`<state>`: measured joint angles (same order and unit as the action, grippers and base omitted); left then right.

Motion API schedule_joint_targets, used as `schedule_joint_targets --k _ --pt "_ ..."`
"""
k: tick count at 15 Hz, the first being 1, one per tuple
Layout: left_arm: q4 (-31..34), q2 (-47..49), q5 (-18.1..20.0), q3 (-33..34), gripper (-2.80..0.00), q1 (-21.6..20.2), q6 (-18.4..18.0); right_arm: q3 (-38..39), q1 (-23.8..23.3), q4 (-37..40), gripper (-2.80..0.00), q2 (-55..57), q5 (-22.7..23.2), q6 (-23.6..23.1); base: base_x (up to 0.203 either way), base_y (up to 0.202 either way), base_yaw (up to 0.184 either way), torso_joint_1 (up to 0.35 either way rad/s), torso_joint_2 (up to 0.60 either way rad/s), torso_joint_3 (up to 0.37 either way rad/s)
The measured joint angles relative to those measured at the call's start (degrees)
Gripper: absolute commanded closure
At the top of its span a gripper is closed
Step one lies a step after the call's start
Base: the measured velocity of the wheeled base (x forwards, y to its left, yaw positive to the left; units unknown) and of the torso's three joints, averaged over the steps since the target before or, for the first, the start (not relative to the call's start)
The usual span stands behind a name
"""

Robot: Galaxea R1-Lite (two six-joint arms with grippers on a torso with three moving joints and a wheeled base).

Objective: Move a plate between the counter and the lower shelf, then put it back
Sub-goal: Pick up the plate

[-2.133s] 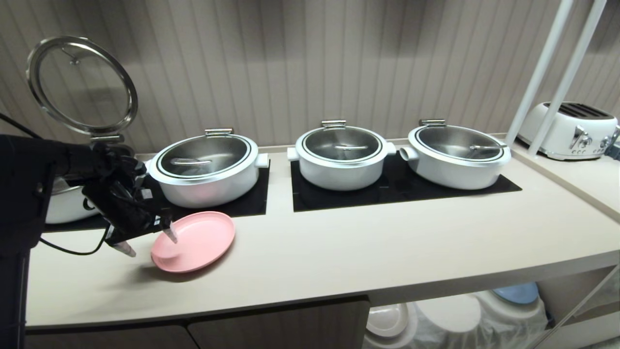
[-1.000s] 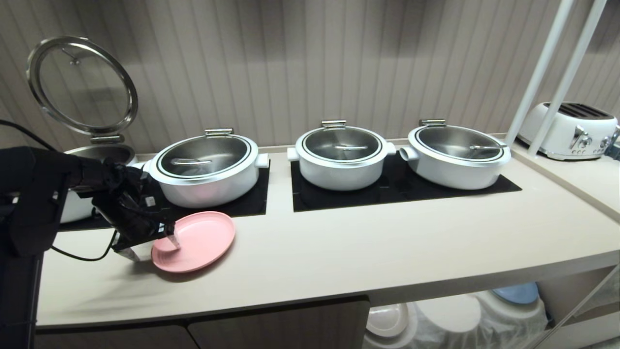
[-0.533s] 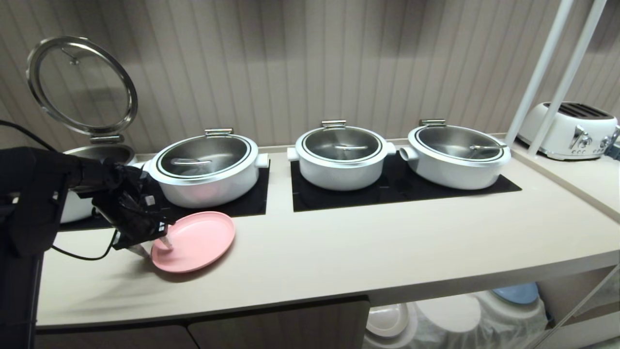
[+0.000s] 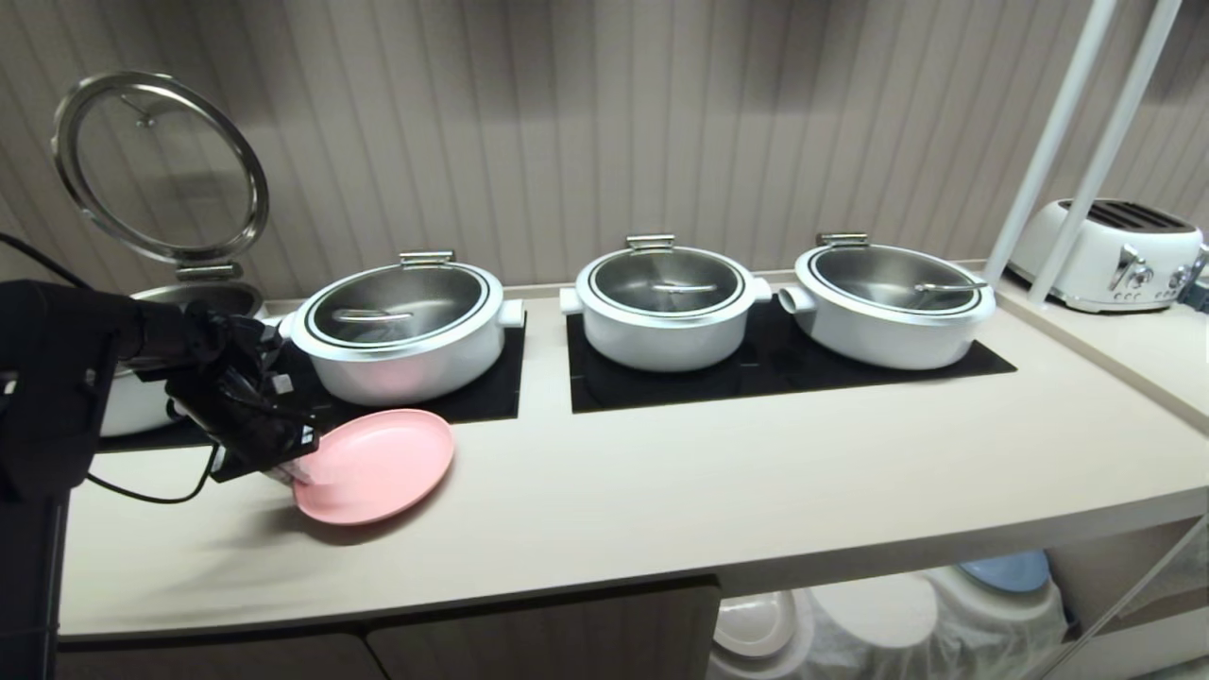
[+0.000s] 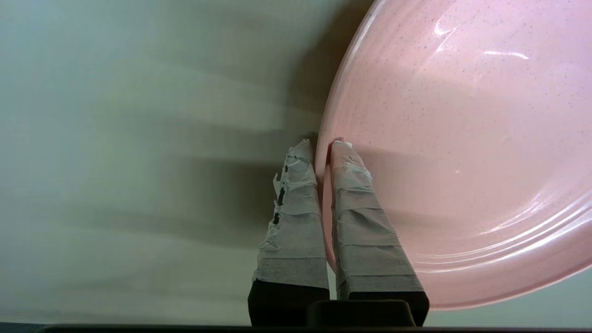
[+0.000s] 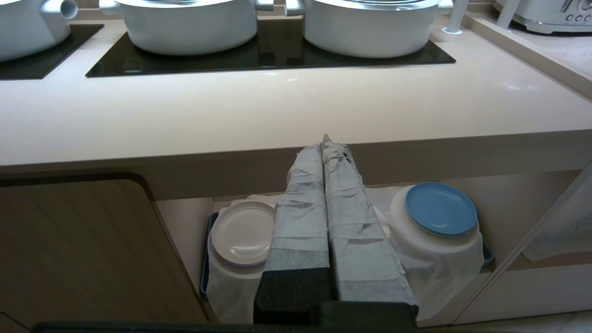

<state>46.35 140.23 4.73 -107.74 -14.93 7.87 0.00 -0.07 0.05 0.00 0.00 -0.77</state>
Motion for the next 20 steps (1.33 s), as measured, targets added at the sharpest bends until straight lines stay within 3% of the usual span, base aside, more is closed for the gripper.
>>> schedule_joint_targets --k 8,20 --pt "0.39 -4.06 1.88 5.49 0.00 -2.25 1.11 0.00 0.00 0.02 0.00 0.00 -0.01 0.00 0.000 0.000 0.000 0.000 0.00 0.000" --pt "0.31 -19.92 7.20 25.84 0.00 -7.25 0.97 0.00 -0.02 0.02 0.00 0.00 0.00 0.01 0.000 0.000 0.000 0.000 0.00 0.000"
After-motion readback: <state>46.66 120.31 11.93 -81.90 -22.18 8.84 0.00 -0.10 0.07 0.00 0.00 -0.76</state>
